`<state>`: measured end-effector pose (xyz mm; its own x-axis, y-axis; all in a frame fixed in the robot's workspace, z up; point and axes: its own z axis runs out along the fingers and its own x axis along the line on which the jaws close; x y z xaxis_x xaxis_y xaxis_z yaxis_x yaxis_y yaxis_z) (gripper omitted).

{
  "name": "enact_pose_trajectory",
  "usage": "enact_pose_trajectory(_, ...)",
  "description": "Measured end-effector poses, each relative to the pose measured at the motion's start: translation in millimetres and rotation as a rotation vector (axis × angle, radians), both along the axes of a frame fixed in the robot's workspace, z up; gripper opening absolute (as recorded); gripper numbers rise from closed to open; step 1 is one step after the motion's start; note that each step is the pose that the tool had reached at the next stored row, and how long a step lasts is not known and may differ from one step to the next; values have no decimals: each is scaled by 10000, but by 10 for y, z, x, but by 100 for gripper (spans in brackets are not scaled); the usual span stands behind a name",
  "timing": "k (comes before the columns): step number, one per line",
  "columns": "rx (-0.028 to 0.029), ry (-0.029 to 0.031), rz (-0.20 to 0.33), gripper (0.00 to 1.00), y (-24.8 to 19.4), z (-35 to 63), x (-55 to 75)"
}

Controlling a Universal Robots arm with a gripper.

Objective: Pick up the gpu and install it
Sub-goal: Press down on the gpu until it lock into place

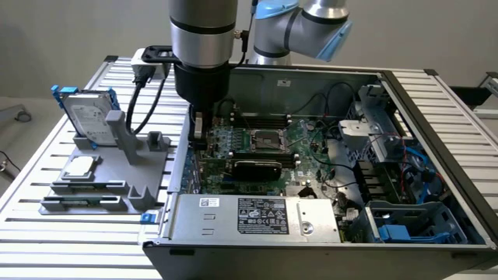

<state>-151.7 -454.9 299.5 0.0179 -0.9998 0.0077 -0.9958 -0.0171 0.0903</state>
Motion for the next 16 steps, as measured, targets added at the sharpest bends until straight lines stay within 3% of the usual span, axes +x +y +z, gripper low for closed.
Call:
enact_pose_trajectory(7, 2, -5, -1, 11, 8, -2, 2)
enact_pose_trajectory(9, 23, -13, -5, 11, 9, 24, 13)
enact_pose_trajectory(16, 4, 8, -2, 11, 7, 114, 139)
